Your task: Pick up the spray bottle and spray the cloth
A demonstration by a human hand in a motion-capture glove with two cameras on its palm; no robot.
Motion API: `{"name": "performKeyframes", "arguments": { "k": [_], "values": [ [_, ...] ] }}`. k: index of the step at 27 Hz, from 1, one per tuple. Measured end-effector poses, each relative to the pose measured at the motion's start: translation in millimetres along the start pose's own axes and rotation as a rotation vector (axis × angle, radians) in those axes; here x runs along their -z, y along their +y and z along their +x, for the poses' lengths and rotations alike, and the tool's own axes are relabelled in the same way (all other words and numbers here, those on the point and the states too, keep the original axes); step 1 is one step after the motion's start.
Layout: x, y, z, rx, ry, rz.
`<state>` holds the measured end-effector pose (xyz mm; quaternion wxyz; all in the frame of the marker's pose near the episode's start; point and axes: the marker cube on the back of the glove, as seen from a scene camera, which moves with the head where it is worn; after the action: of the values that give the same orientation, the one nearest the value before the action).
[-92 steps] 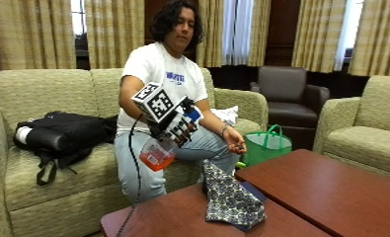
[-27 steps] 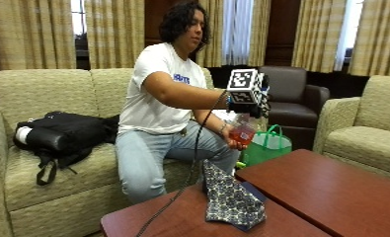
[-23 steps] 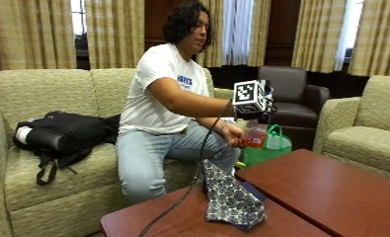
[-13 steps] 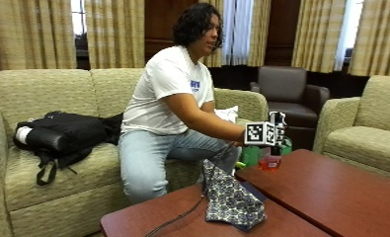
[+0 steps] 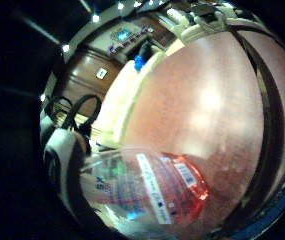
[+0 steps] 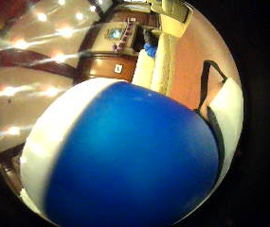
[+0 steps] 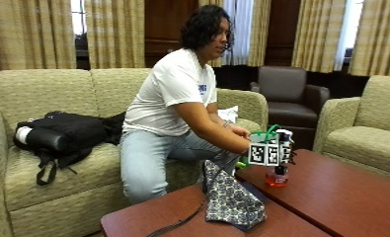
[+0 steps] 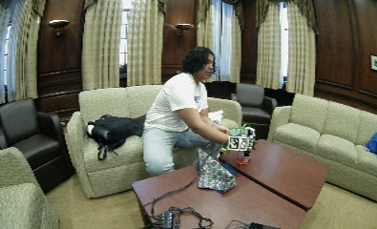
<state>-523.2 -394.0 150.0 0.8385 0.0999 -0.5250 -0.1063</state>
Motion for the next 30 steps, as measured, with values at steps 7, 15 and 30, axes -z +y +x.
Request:
{"name": "performKeyframes", "arguments": {
  "k": [7, 15, 30],
  "values": [
    [-17, -16, 5, 0.012, -0.005, 0.043],
    [-20, -22, 6, -0.001, -0.022, -0.010],
    [-3, 1, 14, -0.040, 0.098, -0.460]
  ]
}}
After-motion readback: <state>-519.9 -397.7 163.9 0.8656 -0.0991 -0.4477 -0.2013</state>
